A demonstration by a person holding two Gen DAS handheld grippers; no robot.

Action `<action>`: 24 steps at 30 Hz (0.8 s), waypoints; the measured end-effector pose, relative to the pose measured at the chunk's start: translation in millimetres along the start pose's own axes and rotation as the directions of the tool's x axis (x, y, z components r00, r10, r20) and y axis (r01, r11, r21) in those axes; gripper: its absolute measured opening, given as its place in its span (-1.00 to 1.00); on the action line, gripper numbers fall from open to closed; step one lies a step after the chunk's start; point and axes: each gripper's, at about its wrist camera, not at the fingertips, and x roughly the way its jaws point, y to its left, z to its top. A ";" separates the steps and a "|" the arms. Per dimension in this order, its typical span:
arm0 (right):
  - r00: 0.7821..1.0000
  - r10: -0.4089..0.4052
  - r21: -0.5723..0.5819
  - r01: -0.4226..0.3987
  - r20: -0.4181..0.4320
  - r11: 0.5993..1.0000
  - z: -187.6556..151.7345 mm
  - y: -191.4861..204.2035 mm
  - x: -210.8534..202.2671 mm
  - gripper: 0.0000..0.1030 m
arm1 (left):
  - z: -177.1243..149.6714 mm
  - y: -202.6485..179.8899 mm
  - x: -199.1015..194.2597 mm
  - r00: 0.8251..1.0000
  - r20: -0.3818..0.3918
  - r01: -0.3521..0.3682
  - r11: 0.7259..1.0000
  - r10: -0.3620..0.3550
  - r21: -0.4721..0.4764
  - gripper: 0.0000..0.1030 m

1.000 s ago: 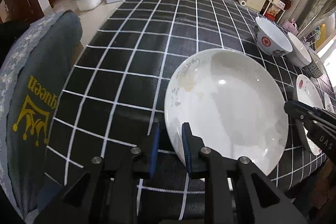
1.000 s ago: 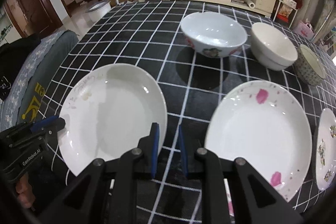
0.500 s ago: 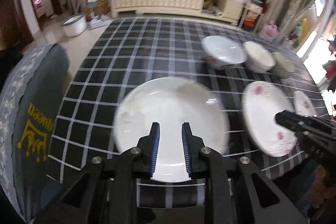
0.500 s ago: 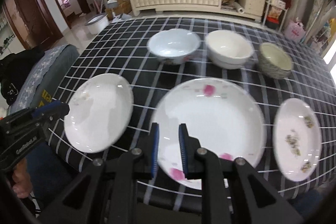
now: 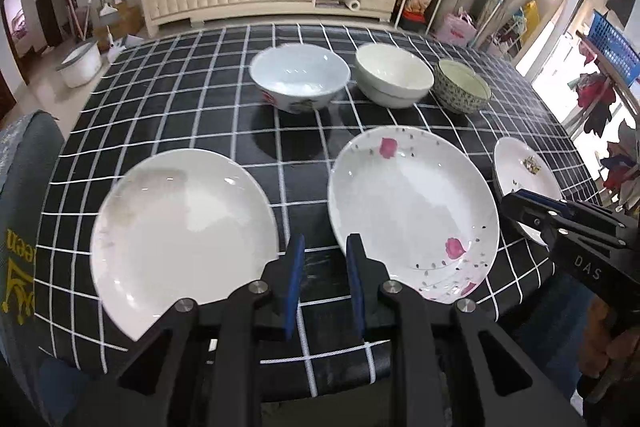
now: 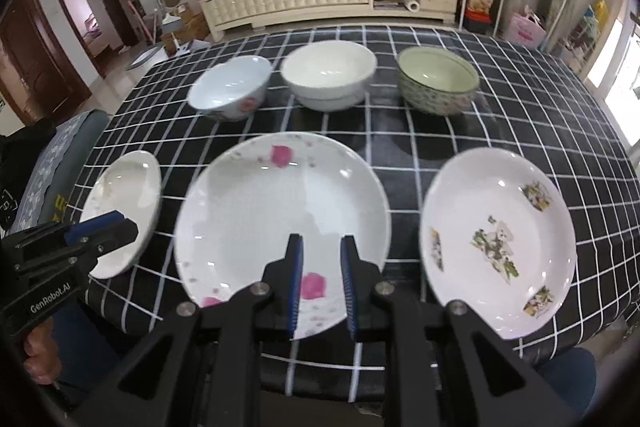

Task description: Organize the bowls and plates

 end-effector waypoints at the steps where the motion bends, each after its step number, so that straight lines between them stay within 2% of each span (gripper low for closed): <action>1: 1.000 -0.004 0.004 0.004 0.000 1.000 -0.3 -4.5 1.4 -0.56 | 0.1 -0.9 3.9 1.000 -0.010 0.008 1.000 -0.007 0.002 -0.63; 11: 0.998 -0.018 0.066 0.022 -0.056 0.998 -2.7 -32.0 31.8 -0.56 | 7.6 -13.9 51.7 0.995 -0.098 0.007 0.998 -0.002 0.056 -0.62; 16: 0.996 -0.022 0.072 0.028 -0.090 0.997 -1.6 -37.1 48.1 -0.56 | 11.6 -13.6 68.3 0.992 -0.122 -0.004 0.998 0.011 0.057 -0.62; 24: 0.992 0.001 0.086 0.010 -0.125 0.996 -2.8 -39.4 67.4 -0.56 | 13.7 -11.3 89.7 0.986 -0.166 0.019 0.998 -0.010 0.054 -0.62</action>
